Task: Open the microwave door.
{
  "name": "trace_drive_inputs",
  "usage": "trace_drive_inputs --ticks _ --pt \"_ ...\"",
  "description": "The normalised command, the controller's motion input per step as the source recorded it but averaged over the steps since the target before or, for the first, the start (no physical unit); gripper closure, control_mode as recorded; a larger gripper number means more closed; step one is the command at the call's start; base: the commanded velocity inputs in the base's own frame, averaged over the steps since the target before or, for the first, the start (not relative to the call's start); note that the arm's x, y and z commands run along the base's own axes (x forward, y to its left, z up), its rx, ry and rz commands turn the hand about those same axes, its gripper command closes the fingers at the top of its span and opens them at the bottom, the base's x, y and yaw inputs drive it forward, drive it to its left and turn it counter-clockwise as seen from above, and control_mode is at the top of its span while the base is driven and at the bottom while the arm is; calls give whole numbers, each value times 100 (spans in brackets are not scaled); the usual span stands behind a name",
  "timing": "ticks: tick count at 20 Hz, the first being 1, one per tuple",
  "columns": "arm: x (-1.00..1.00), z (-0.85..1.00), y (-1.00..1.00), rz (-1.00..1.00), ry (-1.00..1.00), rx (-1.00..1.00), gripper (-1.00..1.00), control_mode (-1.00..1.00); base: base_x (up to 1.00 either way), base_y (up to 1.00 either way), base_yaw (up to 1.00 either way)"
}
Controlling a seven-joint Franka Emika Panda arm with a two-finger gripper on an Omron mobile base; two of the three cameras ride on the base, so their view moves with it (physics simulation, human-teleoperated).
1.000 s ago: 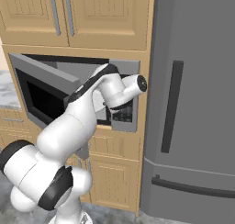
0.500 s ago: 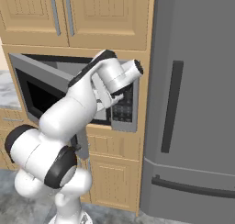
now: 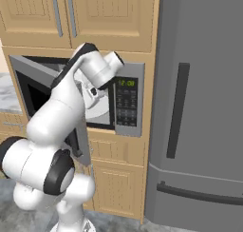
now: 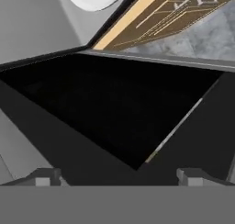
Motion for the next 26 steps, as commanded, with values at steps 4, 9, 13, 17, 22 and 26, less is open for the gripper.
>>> trace_drive_inputs --ticks 4,9,13,17,22,26 --pt "-100 40 68 27 0 0 -100 -100 0 0 0" --pt "-99 25 85 26 0 2 -100 -100 0 0 0" --pt "-73 0 100 21 0 2 -100 -100 0 0 0" --pt "-53 0 100 15 0 1 -100 -100 0 0 0" --pt "-23 -4 100 5 -1 5 -100 -100 0 0 0" --pt "-1 0 81 -1 -13 5 -100 -100 0 0 0"
